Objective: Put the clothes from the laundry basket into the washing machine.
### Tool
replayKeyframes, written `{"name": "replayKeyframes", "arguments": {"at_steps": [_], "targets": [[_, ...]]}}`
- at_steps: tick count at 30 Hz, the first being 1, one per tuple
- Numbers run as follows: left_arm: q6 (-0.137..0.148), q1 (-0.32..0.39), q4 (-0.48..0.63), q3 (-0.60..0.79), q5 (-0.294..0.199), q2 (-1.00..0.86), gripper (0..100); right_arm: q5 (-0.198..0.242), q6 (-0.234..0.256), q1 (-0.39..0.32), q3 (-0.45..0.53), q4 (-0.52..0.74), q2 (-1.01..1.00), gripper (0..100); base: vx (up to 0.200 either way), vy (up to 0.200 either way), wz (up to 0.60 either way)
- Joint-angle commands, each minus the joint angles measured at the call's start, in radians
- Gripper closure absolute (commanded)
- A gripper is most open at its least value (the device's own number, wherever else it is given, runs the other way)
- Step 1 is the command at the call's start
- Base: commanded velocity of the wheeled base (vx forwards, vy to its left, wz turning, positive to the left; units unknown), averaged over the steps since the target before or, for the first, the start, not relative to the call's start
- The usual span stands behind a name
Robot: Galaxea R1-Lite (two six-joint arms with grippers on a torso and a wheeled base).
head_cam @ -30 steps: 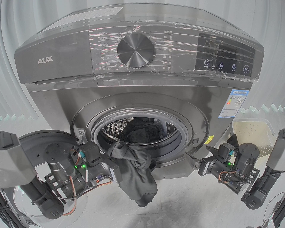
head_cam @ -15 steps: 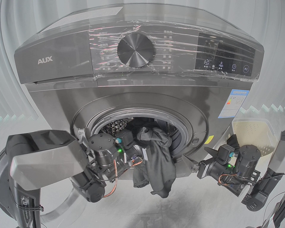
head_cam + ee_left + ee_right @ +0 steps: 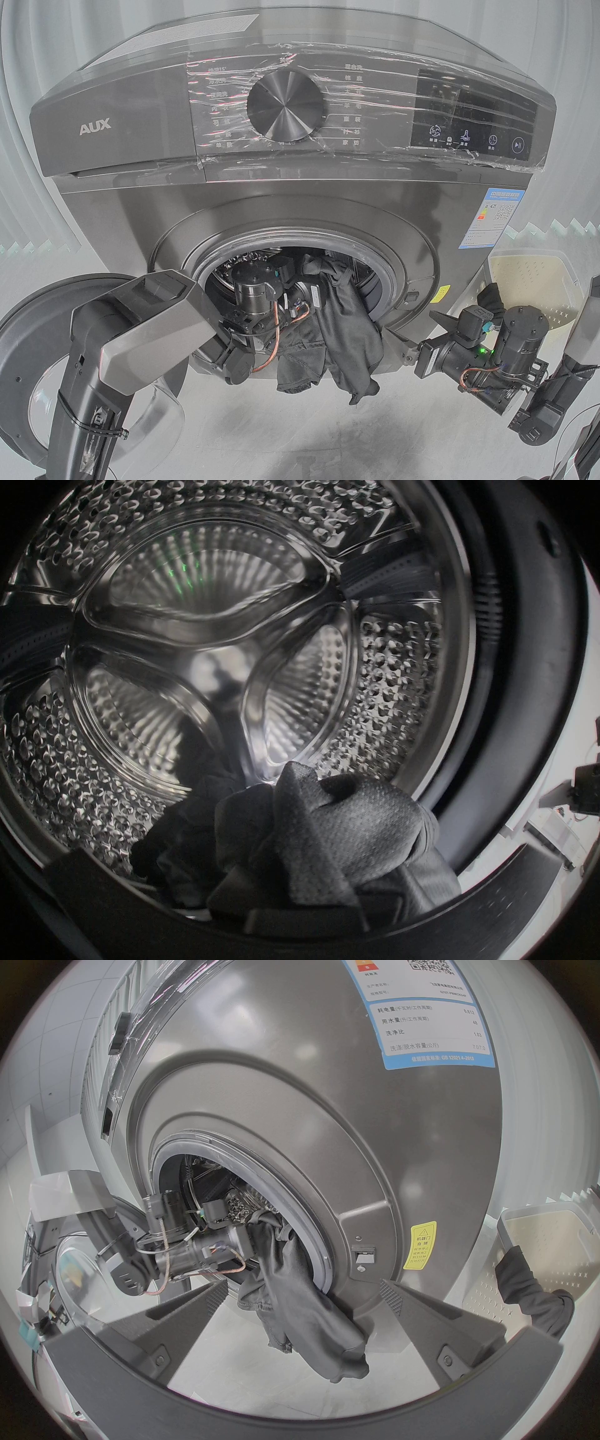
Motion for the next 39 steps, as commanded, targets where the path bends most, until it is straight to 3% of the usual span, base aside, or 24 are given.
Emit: {"name": "replayKeyframes", "arguments": {"at_steps": [1, 2, 9, 18, 19, 22, 27, 30, 39], "targets": [[0.002, 0.040, 0.072, -0.166, 0.043, 0.093, 100, 0.000, 0.000, 0.000, 0.000, 0.000, 0.006, 0, 0.000, 0.000, 0.00], [0.005, 0.056, 0.104, -0.255, 0.065, 0.125, 100, 0.000, 0.000, 0.000, 0.000, 0.000, 0.006, 0, 0.000, 0.000, 0.00], [0.011, 0.073, 0.242, -0.490, 0.119, 0.179, 100, 0.000, 0.000, -0.002, 0.000, 0.000, 0.006, 0, 0.000, 0.000, 0.00], [0.010, 0.074, 0.294, -0.516, 0.119, 0.181, 100, 0.002, -0.001, -0.003, -0.002, 0.000, 0.006, 0, 0.000, 0.000, 0.00], [0.010, 0.074, 0.299, -0.514, 0.120, 0.179, 0, 0.002, -0.001, -0.003, -0.002, 0.000, 0.006, 0, 0.000, 0.000, 0.00], [0.004, 0.074, 0.299, -0.504, 0.120, 0.173, 0, 0.002, -0.001, -0.003, -0.002, 0.000, 0.006, 0, 0.000, 0.000, 0.00], [0.005, 0.068, 0.334, -0.364, 0.112, 0.098, 0, 0.002, -0.001, -0.006, -0.002, 0.000, 0.006, 0, 0.000, 0.000, 0.00], [0.007, 0.059, 0.418, -0.223, 0.059, 0.004, 0, 0.002, -0.001, -0.005, -0.003, 0.000, 0.006, 0, 0.000, 0.000, 0.00], [0.014, 0.028, 0.468, -0.017, -0.076, -0.098, 0, 0.002, -0.001, 0.000, 0.000, 0.000, 0.006, 0, 0.000, 0.000, 0.00]]}}
